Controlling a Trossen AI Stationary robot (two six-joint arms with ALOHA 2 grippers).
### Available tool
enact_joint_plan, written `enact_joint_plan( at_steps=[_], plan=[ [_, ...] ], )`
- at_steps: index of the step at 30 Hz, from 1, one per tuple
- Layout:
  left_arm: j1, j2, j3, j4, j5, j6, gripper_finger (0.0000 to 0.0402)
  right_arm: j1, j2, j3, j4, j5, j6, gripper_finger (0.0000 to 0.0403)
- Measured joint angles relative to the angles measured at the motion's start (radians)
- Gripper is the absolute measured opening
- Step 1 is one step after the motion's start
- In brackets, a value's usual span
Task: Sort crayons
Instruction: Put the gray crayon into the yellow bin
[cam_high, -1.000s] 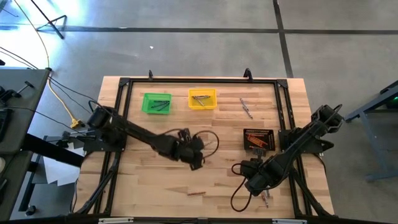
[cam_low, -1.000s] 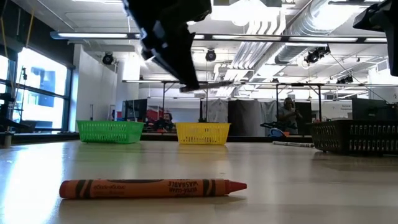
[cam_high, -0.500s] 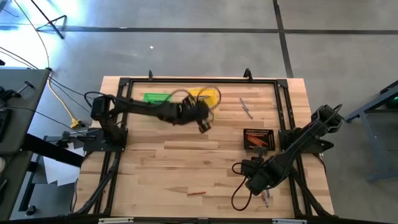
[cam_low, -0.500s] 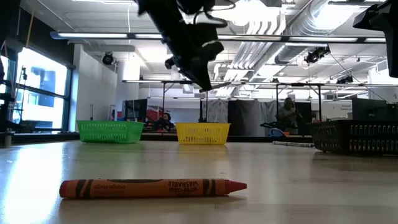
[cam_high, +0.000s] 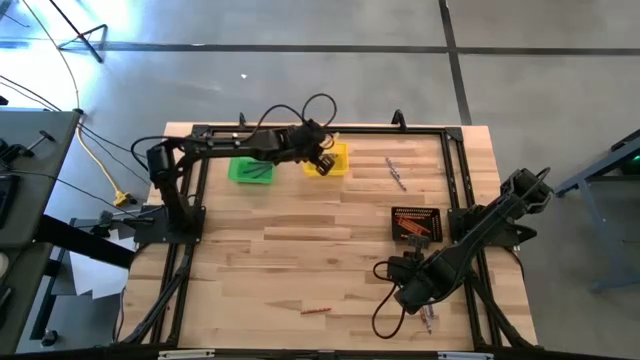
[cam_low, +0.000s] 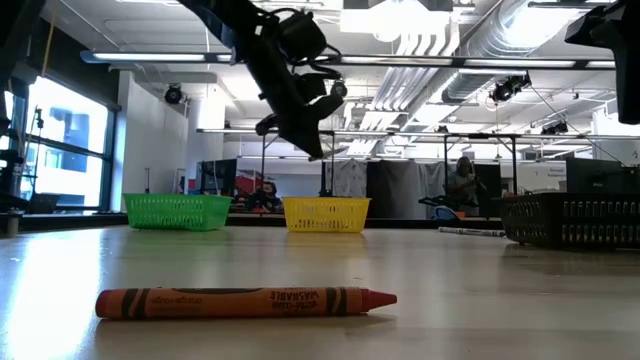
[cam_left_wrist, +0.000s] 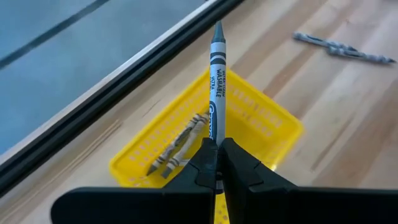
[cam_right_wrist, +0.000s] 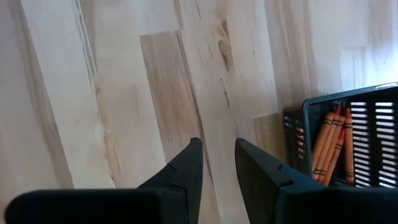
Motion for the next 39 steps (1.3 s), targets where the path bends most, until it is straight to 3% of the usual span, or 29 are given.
enact_joint_plan(
  at_steps=[39],
  plan=[
    [-0.004,0.126,0.000,-0.023,0.056,0.009,0.0001,0.000,0.000,0.000,0.000,0.006,0.008,0.0087]
  ],
)
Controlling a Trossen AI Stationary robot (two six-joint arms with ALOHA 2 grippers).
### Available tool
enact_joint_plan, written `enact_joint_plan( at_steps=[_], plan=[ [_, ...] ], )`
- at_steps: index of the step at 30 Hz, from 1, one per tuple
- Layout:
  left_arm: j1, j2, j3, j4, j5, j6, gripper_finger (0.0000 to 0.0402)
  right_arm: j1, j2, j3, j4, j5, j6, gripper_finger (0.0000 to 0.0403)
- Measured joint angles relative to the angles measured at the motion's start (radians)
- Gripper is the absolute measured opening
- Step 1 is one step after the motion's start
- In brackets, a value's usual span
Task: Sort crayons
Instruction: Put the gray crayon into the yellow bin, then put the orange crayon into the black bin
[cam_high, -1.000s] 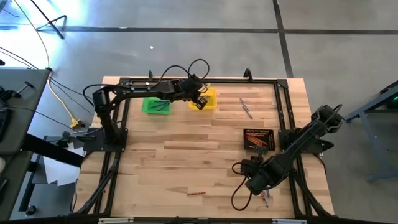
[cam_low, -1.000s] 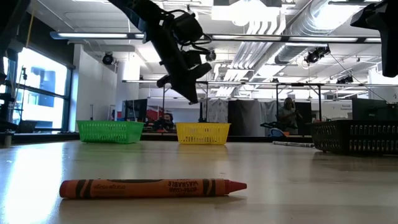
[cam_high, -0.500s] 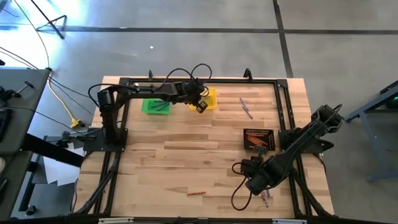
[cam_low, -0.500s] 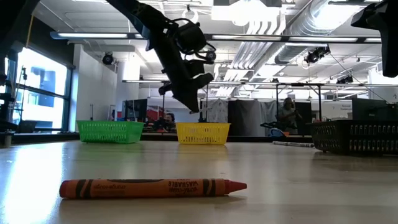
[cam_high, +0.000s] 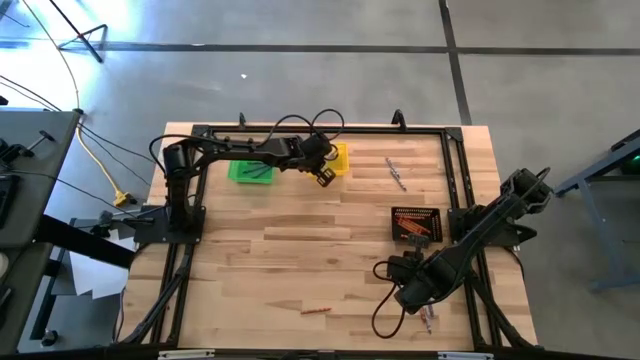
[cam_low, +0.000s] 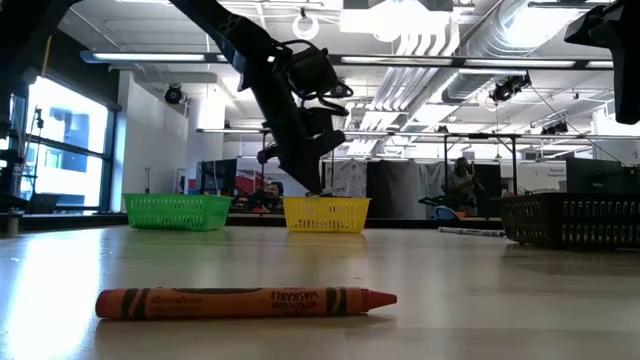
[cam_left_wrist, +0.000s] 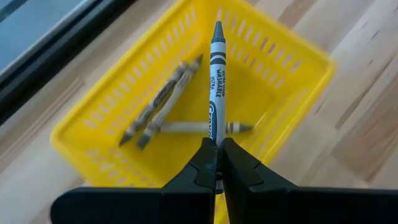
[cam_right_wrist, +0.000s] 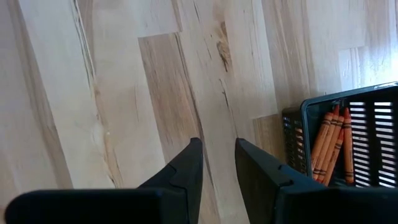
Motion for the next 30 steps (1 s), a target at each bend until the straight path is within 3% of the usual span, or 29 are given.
enact_joint_plan(
  at_steps=[7,21,26,30],
  plan=[
    [0.000,-0.002,0.000,0.008,0.006,0.017,0.0006,0.000,0.000,0.000,0.000,0.000,0.000,0.0087],
    [0.000,-0.002,0.000,0.005,0.027,0.017,0.0089,0.000,0.000,0.000,0.000,0.000,0.000,0.0087],
    [-0.010,-0.043,0.001,0.005,0.243,0.027,0.0090,0.000,0.000,0.000,0.000,0.000,0.000,0.0087],
    [-0.105,-0.078,0.001,-0.005,0.399,0.011,0.0085,0.001,0.000,0.000,0.000,0.000,0.007,0.0087]
  ],
)
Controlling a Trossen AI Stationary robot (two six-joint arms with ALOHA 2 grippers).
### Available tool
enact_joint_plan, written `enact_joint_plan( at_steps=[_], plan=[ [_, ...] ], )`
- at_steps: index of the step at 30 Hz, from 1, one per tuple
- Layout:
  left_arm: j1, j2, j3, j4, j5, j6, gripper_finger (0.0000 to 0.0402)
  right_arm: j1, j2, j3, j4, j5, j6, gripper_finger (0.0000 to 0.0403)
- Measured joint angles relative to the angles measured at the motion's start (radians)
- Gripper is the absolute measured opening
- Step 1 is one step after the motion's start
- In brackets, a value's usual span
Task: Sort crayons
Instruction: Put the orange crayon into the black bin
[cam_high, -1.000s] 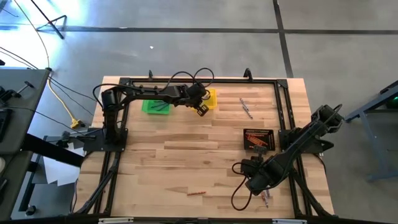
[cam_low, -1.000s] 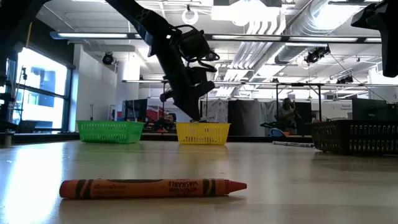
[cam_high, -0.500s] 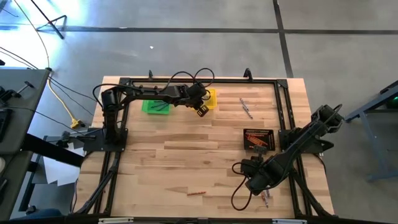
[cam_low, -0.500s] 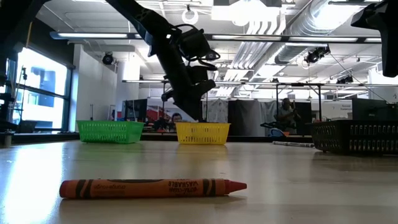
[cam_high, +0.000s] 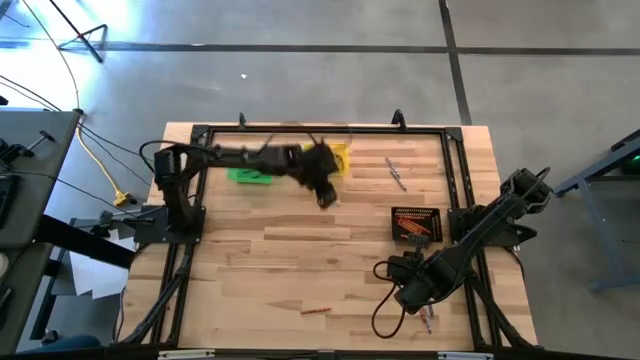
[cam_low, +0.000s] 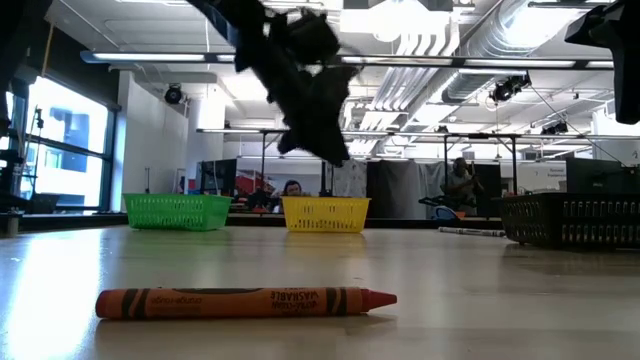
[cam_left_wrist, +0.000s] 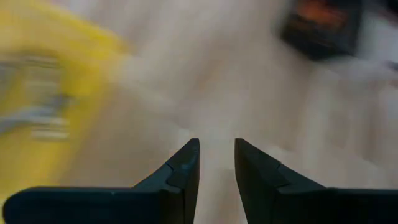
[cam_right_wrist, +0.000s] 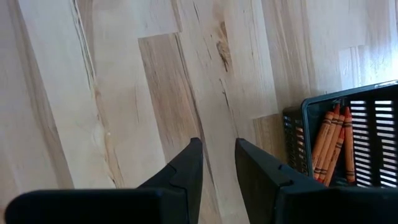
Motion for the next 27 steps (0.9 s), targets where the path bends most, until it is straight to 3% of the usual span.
enact_joint_plan(
  at_steps=[6,14,20,27],
  plan=[
    [-0.301,0.001,0.000,-0.059,-0.016,-0.084,0.0081,0.016,0.000,0.000,0.000,0.021,0.004,0.0087],
    [-0.672,0.012,0.001,-0.053,-0.303,-0.272,0.0081,0.022,0.000,0.000,0.001,0.022,0.011,0.0087],
    [-0.811,0.083,0.002,-0.035,-0.366,-0.369,0.0081,0.022,0.001,0.000,0.009,0.026,0.023,0.0087],
    [-0.859,0.187,0.001,0.011,-0.338,-0.380,0.0081,0.021,0.001,0.000,0.023,0.026,0.023,0.0087]
  ],
)
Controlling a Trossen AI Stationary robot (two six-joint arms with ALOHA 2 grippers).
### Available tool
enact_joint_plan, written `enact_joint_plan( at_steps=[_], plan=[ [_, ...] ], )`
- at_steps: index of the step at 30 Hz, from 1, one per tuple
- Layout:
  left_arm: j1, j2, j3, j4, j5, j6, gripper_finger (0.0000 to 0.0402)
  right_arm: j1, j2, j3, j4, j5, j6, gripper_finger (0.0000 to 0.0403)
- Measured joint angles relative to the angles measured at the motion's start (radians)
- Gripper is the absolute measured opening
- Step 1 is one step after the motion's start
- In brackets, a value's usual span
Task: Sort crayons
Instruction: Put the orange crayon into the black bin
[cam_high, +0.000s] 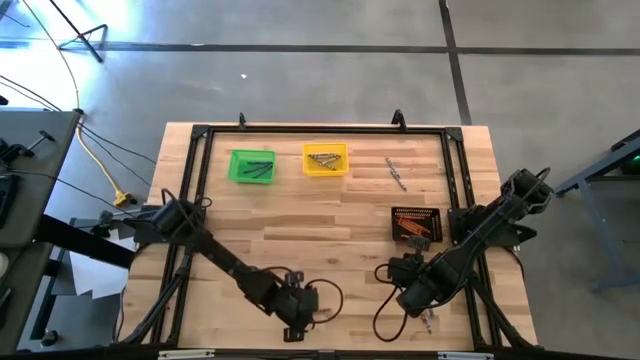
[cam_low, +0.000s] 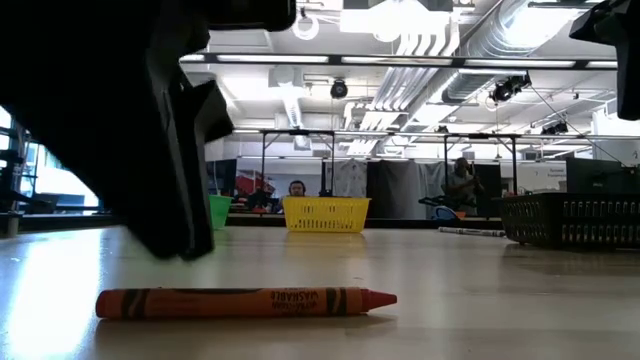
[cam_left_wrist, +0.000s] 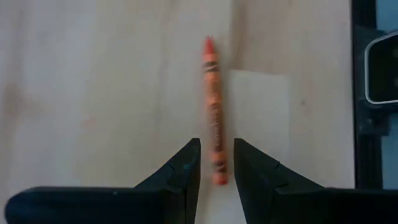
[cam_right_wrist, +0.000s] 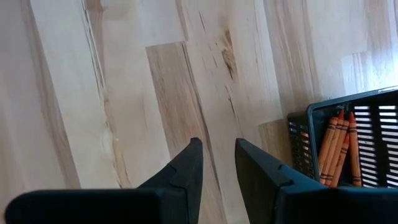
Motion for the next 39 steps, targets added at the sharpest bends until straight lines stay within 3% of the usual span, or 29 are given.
enact_joint_plan(
  at_steps=[14,26,39],
  plan=[
    [0.014,0.057,0.004,-0.011,-0.009,0.021,0.0076,0.000,0.000,0.000,0.004,-0.005,0.000,0.0087],
    [0.050,0.101,0.011,-0.048,0.049,0.027,0.0012,0.003,0.000,0.000,0.003,-0.005,-0.002,0.0087],
    [0.086,-0.034,-0.007,0.016,0.032,0.079,0.0000,0.006,0.000,0.000,-0.008,0.006,0.021,0.0087]
  ],
)
